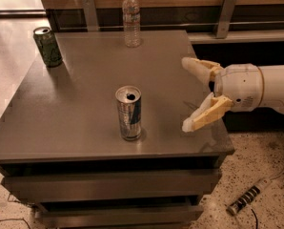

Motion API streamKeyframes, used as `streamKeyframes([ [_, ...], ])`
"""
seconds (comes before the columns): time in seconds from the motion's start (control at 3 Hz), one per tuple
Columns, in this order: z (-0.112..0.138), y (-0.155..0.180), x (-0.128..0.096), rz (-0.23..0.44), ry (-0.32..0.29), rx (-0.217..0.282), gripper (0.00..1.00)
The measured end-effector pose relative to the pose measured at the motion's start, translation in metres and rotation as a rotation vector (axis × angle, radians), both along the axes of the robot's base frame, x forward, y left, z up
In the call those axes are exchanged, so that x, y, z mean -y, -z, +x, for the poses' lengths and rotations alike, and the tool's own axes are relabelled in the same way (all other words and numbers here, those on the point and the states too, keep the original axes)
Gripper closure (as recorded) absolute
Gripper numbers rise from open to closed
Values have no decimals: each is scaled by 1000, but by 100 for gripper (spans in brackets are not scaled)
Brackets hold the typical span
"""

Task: Move redbull can near green can

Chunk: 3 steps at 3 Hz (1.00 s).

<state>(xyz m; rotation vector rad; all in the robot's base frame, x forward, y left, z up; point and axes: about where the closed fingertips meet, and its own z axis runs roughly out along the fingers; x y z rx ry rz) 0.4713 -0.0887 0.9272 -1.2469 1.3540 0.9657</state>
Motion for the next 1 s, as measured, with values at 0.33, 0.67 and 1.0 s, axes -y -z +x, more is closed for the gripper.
streamKeyframes([
  [0.33,0,2,-2,-2,-3,-3,0],
  [0.67,1,16,-13,-14,-20,-19,0],
  [1.0,1,32,-28,-20,-39,-23,0],
])
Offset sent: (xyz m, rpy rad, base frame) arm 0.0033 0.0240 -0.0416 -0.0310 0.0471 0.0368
